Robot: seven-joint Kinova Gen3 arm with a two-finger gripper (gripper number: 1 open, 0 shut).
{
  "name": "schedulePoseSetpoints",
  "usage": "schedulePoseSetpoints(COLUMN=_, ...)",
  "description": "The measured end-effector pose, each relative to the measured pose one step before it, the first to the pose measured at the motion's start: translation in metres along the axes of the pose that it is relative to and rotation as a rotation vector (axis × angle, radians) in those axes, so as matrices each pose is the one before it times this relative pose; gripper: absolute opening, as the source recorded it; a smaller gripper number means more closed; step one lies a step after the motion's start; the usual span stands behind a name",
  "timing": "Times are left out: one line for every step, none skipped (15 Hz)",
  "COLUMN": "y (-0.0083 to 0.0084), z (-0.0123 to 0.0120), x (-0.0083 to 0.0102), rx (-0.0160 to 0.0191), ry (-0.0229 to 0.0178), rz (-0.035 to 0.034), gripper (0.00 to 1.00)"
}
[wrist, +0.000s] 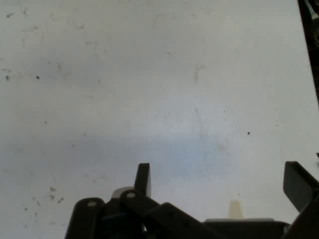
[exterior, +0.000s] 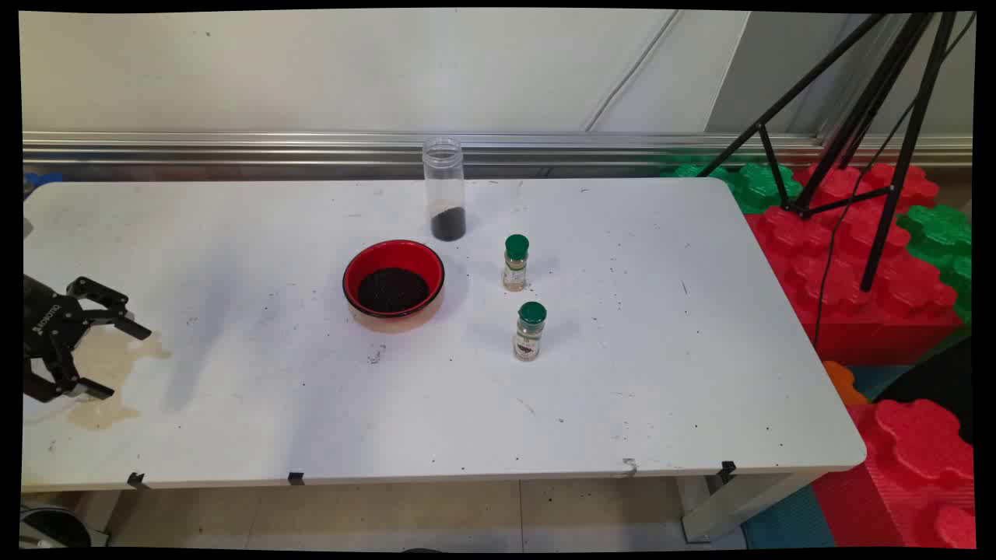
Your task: Pick up the black seasoning powder from the table
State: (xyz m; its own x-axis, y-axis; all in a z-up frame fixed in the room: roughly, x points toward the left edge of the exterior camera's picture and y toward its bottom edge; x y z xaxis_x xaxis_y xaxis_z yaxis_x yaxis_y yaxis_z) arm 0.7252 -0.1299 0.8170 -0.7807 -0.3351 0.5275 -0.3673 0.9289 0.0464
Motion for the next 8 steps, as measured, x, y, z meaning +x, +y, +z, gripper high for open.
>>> schedulePoseSetpoints(y=-0.00075, z=0.00000, x=0.00069, rx=0.00450, ry=0.00021, rz=-0.00288, gripper=1.00)
schedulePoseSetpoints(y=-0.00117, z=0.00036, x=0.00130, rx=0.00539, ry=0.00125, rz=-0.00458, gripper=1.00)
schedulePoseSetpoints(y=-0.00114, z=0.00045, x=0.00147, rx=0.00592, ry=0.00167, rz=-0.00435, gripper=1.00)
schedulePoseSetpoints(y=-0.00116, z=0.00048, x=0.00157, rx=0.00593, ry=0.00213, rz=-0.00417, gripper=1.00)
schedulePoseSetpoints(y=-0.00176, z=0.00073, x=0.00226, rx=0.00790, ry=0.00365, rz=-0.00512, gripper=1.00)
schedulePoseSetpoints(y=-0.00193, z=0.00083, x=0.00239, rx=0.00848, ry=0.00433, rz=-0.00516, gripper=1.00)
schedulePoseSetpoints(y=-0.00248, z=0.00105, x=0.00278, rx=0.00961, ry=0.00561, rz=-0.00497, gripper=1.00)
schedulePoseSetpoints(y=-0.00236, z=0.00109, x=0.00248, rx=0.00921, ry=0.00562, rz=-0.00460, gripper=1.00)
